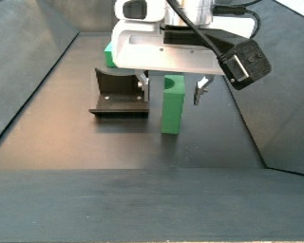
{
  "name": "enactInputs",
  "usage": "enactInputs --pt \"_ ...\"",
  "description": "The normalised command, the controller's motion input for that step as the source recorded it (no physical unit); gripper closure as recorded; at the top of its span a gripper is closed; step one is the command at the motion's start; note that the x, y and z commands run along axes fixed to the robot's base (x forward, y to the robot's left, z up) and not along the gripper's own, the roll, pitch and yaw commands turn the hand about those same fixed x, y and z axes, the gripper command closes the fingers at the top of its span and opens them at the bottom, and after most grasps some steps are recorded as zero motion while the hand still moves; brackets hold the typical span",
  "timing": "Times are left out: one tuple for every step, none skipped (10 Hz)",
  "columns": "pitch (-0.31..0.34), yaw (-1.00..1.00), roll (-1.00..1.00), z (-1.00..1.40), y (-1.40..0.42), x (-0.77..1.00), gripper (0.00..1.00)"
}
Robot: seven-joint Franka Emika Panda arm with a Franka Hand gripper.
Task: Pick up the arch object. Move up. Rotate the arch object. Move to above the board. Insert the arch object.
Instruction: Pick up the arch object.
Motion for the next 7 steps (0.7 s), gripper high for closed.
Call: enactInputs --pt "0.0 0.0 0.0 0.0 0.0 0.0 0.0" --pt "0.0 0.0 0.0 0.0 0.0 0.0 1.0" --pt "0.0 0.0 0.0 0.0 0.0 0.0 1.0" --pt "0.0 0.0 0.0 0.0 0.0 0.0 1.0" --pt "0.0 0.0 0.0 0.0 0.0 0.0 1.0" --pt "0.0 0.0 0.0 0.0 0.0 0.0 1.0" --pt "0.0 0.0 0.0 0.0 0.0 0.0 1.0"
